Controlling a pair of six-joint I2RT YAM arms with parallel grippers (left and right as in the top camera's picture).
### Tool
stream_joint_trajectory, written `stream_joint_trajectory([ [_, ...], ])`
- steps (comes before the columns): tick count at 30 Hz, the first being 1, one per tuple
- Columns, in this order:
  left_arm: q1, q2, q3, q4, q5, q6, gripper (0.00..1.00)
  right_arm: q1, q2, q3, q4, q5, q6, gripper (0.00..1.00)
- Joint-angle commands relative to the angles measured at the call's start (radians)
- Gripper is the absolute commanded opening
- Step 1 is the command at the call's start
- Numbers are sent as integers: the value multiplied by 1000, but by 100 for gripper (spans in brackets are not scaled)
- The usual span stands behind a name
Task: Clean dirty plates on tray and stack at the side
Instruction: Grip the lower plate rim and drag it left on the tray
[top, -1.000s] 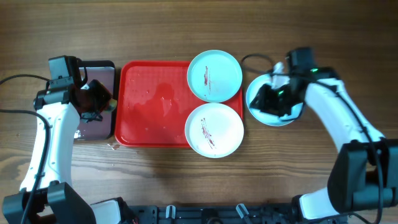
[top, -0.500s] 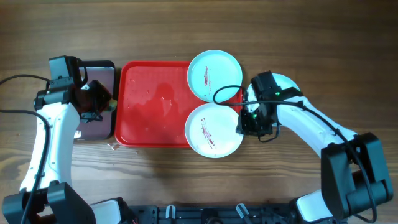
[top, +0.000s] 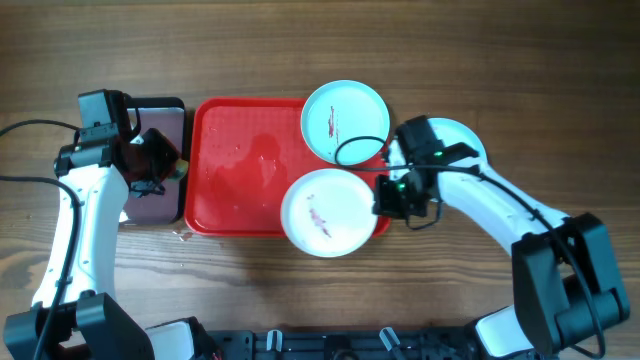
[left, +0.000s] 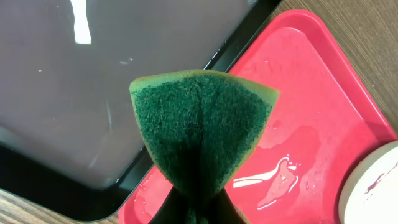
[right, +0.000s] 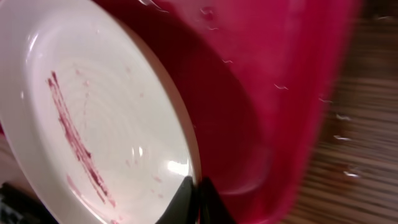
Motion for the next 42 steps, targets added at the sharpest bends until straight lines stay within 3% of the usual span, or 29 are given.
stream_joint_trajectory([
  [1, 4, 7, 8, 2, -3, -2, 4, 113, 0, -2, 100, -30, 184, 4],
  [5, 4, 7, 8, 2, -3, -2, 4, 225, 0, -2, 264, 112, 356, 4],
  [11, 4, 7, 8, -1, -3, -2, 4, 333, 8, -2, 430, 396, 460, 4],
  [18, 4, 7, 8, -1, -3, -2, 4, 345, 115, 12, 542, 385, 492, 4],
  [25, 4, 7, 8, 0, -3, -2, 4, 367, 186, 93, 504, 321, 477, 5],
  [30, 4, 7, 8, 0, -3, -3, 4, 406, 186, 122, 502, 322, 453, 17],
  [35, 4, 7, 8, 0, -3, -2, 4, 412, 186, 159, 462, 329, 338, 38],
  [42, -2, 7, 8, 0, -3, -2, 4, 342, 188, 214, 388, 322, 161, 40],
])
